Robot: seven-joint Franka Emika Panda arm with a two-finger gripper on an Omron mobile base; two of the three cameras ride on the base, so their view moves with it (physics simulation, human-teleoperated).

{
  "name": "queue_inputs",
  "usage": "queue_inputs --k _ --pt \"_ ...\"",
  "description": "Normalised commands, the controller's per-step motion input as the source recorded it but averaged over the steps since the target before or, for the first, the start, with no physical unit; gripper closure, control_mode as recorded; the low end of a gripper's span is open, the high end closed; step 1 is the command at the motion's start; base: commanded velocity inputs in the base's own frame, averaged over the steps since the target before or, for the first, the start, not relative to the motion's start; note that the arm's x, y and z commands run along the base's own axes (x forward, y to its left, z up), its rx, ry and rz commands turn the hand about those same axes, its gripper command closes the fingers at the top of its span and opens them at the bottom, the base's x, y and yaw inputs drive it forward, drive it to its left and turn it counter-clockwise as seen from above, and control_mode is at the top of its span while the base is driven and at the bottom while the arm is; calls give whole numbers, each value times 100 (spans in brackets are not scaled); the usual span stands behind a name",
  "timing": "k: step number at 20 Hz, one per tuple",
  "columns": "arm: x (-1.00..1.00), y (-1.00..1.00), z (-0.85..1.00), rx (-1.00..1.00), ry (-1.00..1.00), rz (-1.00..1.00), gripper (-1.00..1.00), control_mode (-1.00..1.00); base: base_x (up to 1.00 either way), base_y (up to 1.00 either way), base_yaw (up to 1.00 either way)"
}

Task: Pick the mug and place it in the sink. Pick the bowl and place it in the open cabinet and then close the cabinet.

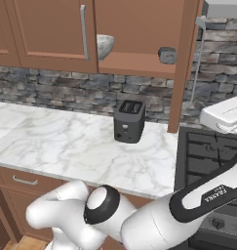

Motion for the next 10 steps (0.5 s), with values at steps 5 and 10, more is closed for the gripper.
queue_inputs --k 5,10 --pt "1 -4 0 0 0 6 -100 -100 0 0 0" --pt "0 30 0 0 0 0 -100 -100 0 0 0"
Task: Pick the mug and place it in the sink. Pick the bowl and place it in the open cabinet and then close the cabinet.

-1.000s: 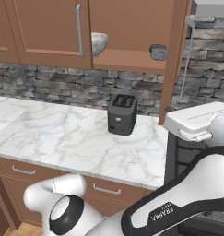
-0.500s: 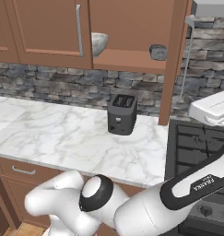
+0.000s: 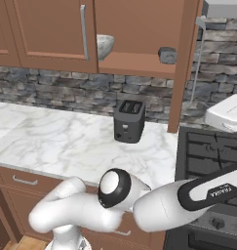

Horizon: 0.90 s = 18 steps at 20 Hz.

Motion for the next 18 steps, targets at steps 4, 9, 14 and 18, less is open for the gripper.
queue_inputs --k 4,9,14,18 --pt "1 57 0 0 0 0 -100 -100 0 0 0" --pt "1 49 0 0 -1 0 -100 -100 0 0 0" --pt "0 58 0 0 -3 0 -100 -100 0 0 0" --pt "0 73 -2 0 -8 -7 -100 -100 0 0 0"
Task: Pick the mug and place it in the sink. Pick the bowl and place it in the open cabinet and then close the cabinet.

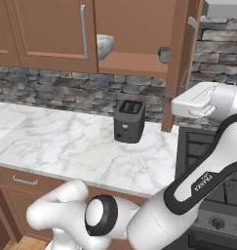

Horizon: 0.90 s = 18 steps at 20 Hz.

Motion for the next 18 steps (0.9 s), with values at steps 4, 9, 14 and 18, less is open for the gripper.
queue_inputs --k 4,9,14,18 --pt "0 86 -4 0 -10 -13 -100 -100 0 0 0" --pt "-2 100 -12 0 -15 -30 -100 -100 0 0 0" --pt "14 100 -11 0 -6 -48 -100 -100 0 0 0" --pt "42 97 -2 0 6 -50 -100 -100 0 0 0"
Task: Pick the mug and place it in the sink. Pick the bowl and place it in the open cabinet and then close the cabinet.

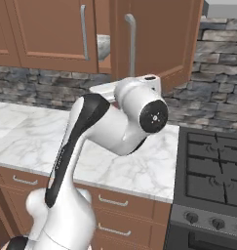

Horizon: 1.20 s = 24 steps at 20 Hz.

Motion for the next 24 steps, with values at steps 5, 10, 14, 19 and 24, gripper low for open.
queue_inputs --k 5,10,14,19,24 --pt "56 83 0 0 12 -43 -100 -100 0 0 0" --pt "68 68 0 0 12 -33 -100 -100 0 0 0" --pt "62 68 0 0 5 -32 -100 -100 0 0 0" --pt "57 61 0 1 3 -24 -100 -100 0 0 0" --pt "69 24 0 13 4 -9 -100 -100 0 0 0"
